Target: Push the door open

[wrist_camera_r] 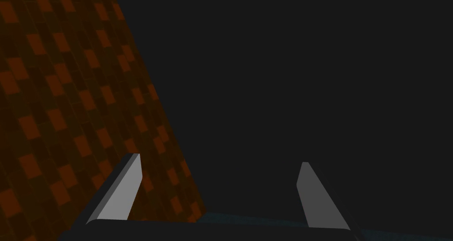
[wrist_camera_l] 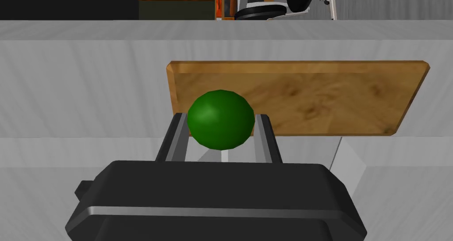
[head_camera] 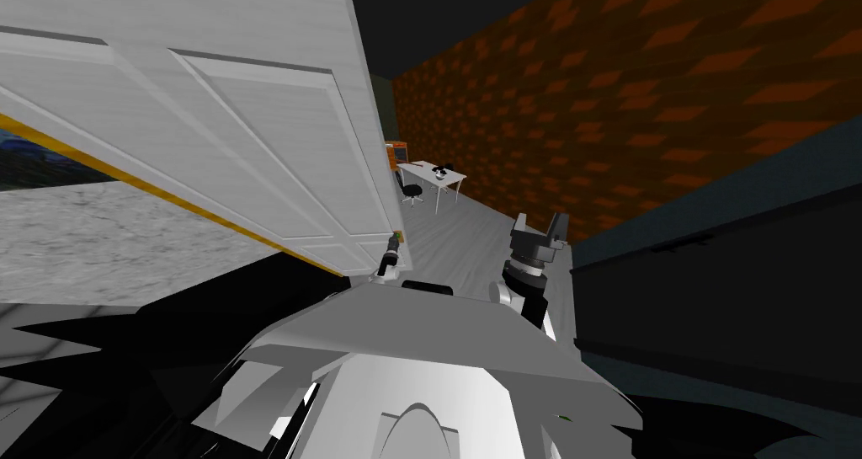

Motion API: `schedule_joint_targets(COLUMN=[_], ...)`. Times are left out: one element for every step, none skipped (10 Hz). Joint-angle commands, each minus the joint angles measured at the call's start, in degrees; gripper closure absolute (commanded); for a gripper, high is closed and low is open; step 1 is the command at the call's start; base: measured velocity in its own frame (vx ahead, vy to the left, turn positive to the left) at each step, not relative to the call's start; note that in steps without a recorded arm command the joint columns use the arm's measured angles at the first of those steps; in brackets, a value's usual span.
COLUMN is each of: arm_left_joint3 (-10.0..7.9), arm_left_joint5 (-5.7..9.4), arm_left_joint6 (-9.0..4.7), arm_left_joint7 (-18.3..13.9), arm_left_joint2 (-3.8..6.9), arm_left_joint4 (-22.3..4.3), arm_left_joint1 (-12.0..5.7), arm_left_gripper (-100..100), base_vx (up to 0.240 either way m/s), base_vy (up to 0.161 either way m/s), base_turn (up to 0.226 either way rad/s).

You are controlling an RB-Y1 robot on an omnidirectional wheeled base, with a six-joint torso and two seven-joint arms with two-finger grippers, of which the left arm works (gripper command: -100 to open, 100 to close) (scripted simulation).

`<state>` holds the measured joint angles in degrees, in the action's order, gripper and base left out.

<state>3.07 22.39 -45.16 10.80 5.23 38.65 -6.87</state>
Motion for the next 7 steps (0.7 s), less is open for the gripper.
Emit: schedule_joint_targets(arm_left_joint3=[-1.25, -1.93, -2.50, -3.04, -2.72, -3.71, -4.14], arm_left_joint5=[0.49, 0.76, 0.99, 1.20, 1.08, 1.79, 2.12], arm_left_joint6=[-1.15, -1.18, -1.20, -1.22, -0.81, -1.03, -1.10], arm_left_joint7=[-0.2, 0.0, 0.1, 0.3, 0.4, 0.7, 0.9], arm_left_joint2=[0.44, 0.36, 0.28, 0.18, 0.20, 0.49, 0.58], arm_left_joint4=[-1.6, -1.7, -1.8, -1.9, -1.4, -1.5, -1.5], arm_left_joint1=[-1.12, -1.20, -1.26, -1.32, -0.66, -0.68, -0.67], arm_left_gripper=[100, 100, 100, 100, 100, 100, 100], base_vx=[0.182, 0.186, 0.180, 0.189, 0.089, 0.132, 0.208], base_vy=[-0.084, -0.107, -0.096, -0.050, -0.011, -0.026, -0.040], base_turn=[0.075, 0.078, 0.076, 0.058, 0.029, 0.033, 0.052])
